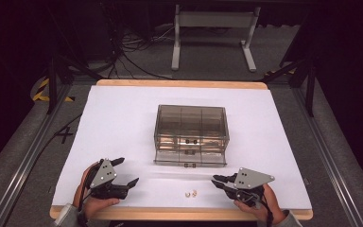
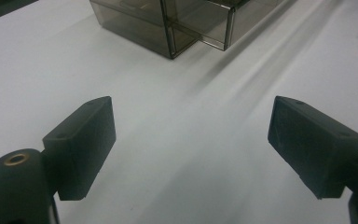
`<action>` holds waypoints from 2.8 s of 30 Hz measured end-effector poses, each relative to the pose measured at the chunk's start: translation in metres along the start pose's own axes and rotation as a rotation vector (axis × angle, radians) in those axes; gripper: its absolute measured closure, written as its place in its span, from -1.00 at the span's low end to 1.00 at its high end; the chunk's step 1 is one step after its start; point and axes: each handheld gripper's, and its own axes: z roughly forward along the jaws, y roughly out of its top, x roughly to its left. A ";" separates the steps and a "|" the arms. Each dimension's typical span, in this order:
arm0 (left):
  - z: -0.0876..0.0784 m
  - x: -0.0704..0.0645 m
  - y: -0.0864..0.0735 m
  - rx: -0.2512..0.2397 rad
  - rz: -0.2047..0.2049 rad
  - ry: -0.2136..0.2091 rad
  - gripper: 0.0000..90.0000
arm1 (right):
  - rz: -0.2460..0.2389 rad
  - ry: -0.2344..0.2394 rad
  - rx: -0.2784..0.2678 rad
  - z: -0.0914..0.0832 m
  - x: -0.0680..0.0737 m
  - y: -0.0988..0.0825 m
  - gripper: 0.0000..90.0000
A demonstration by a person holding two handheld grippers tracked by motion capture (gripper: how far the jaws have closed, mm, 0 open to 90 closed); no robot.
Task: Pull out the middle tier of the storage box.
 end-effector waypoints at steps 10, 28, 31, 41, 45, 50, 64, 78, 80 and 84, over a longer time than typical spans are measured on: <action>0.008 0.002 -0.001 0.004 0.000 -0.044 -0.65 | -0.013 0.096 0.044 0.034 0.015 0.000 0.55; 0.011 0.002 -0.001 0.025 0.014 -0.053 -0.66 | -0.032 0.164 0.120 0.061 0.023 0.003 0.47; 0.012 0.002 -0.001 0.029 0.014 -0.056 -0.66 | -0.032 0.175 0.124 0.062 0.022 0.003 0.57; 0.011 0.002 -0.001 0.021 0.017 -0.052 -0.65 | -0.021 0.178 0.117 0.059 0.022 0.002 0.72; 0.011 0.003 -0.001 0.018 0.017 -0.051 -0.65 | -0.006 0.160 0.113 0.054 0.019 0.001 0.72; 0.011 0.003 -0.001 0.012 0.013 -0.054 -0.65 | -0.011 0.113 0.100 0.045 0.012 0.003 0.72; 0.011 0.004 -0.001 0.007 0.005 -0.051 -0.66 | -0.009 0.042 0.040 0.023 0.001 0.016 0.72; 0.011 0.004 -0.001 0.002 0.011 -0.065 -0.62 | -0.025 -0.009 0.000 0.014 -0.010 0.034 0.72; 0.011 0.004 -0.001 0.002 0.005 -0.063 -0.63 | -0.025 -0.016 -0.011 0.013 -0.012 0.039 0.72; 0.011 0.004 -0.001 0.001 0.008 -0.063 -0.64 | -0.027 -0.025 -0.018 0.013 -0.014 0.044 0.72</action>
